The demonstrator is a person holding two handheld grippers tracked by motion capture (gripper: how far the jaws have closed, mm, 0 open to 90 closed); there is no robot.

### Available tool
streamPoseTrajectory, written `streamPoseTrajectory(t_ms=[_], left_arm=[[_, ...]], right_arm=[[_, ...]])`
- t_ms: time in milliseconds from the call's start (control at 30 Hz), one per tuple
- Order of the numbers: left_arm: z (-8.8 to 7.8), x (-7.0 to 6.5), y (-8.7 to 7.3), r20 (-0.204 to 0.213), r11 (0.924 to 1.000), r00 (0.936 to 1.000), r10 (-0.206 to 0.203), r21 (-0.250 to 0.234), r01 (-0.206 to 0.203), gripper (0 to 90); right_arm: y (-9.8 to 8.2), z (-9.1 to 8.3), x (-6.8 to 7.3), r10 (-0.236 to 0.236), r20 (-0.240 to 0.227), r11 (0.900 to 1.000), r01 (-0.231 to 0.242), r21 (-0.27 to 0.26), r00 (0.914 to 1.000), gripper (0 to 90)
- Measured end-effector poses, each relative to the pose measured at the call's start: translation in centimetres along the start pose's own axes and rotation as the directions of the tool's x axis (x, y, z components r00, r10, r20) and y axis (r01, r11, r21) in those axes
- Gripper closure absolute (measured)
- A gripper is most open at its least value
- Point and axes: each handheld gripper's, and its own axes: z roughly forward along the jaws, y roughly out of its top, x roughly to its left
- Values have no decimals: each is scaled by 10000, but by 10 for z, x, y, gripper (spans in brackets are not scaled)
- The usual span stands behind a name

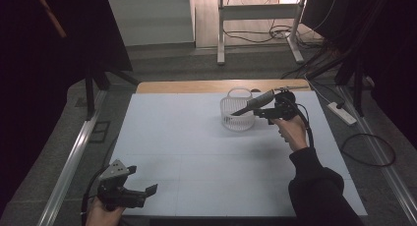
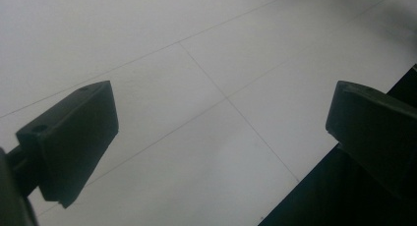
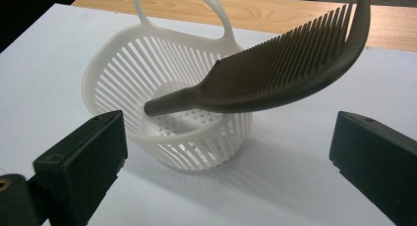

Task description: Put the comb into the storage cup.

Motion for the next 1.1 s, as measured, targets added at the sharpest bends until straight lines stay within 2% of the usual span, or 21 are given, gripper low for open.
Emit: streamPoseTrajectory(t_ms=[367, 700, 1100], left_arm=[[1, -2, 0, -111, 9998, 9998, 144, 143, -142, 3], [0, -1, 0, -142, 9999, 9999, 24, 115, -22, 3], [-2, 1, 0, -121, 10000, 9999, -8, 83, 9, 2]], right_arm=[[-6, -8, 8, -662, -81, 9977, 663, 137, 9978, 0], [-12, -17, 10, -717, -457, 9972, 727, 195, 9964, 0], [-20, -26, 18, -1123, -582, 9936, 1127, 46, 9920, 0]])
